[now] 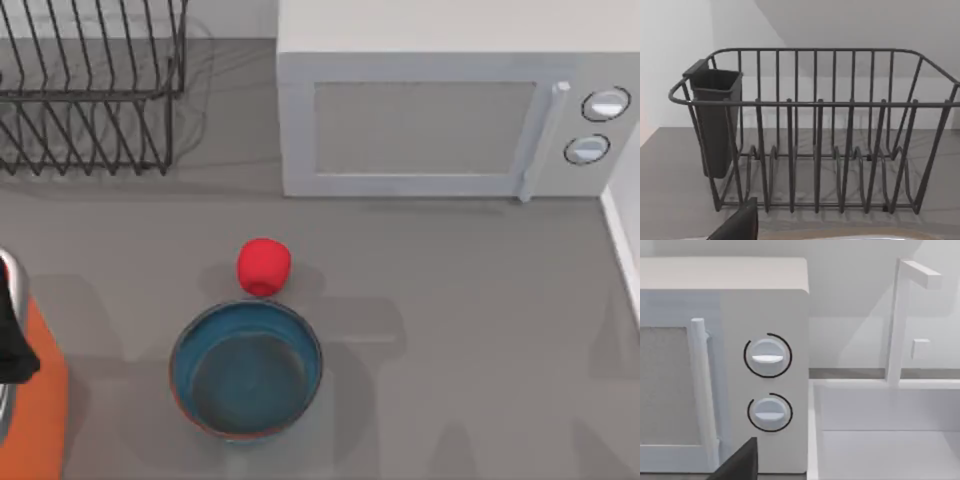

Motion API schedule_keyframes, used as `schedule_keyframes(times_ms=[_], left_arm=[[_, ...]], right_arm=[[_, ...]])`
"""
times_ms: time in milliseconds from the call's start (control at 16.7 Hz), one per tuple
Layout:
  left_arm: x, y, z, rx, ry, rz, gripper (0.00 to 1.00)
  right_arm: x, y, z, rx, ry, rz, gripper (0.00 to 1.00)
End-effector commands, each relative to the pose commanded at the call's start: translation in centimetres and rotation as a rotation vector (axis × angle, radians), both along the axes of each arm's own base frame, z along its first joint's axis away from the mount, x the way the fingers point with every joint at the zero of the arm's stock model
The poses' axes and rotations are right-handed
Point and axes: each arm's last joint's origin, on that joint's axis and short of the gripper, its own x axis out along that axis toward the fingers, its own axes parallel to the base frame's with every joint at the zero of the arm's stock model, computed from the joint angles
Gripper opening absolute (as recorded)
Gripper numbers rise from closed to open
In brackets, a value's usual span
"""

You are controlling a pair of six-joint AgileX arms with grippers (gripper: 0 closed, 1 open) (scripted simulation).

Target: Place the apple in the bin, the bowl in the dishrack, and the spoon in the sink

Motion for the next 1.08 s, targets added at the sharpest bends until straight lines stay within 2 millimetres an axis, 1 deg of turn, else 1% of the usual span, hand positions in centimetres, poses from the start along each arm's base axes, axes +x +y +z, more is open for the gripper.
schedule_keyframes(times_ms=[180,300,480,600,660,780,900,960,1080], left_arm=[[0.0,-0.1,0.2,0.001,0.007,-0.009,1.0],[0.0,-0.5,1.1,0.003,0.043,-0.051,1.0],[0.4,-1.4,4.0,0.004,0.149,-0.147,1.0],[1.3,-2.3,6.8,0.002,0.249,-0.215,1.0],[2.0,-2.9,8.3,0.001,0.309,-0.245,1.0],[4.4,-4.3,11.1,0.001,0.454,-0.294,1.0],[8.0,-6.5,12.9,0.007,0.629,-0.325,1.0],[10.1,-7.9,13.3,0.013,0.724,-0.332,1.0],[14.5,-11.0,12.8,0.03,0.918,-0.327,1.0]], right_arm=[[0.0,0.0,0.0,0.0,0.0,0.0,1.0],[0.0,0.0,0.0,0.0,0.0,0.0,1.0],[0.0,0.0,0.0,0.0,0.0,0.0,1.0],[0.0,0.0,0.0,0.0,0.0,0.0,1.0],[0.0,0.0,0.0,0.0,0.0,0.0,1.0],[0.0,0.0,0.0,0.0,0.0,0.0,1.0],[0.0,0.0,0.0,0.0,0.0,0.0,1.0],[0.0,0.0,0.0,0.0,0.0,0.0,1.0],[0.0,0.0,0.0,0.0,0.0,0.0,1.0]])
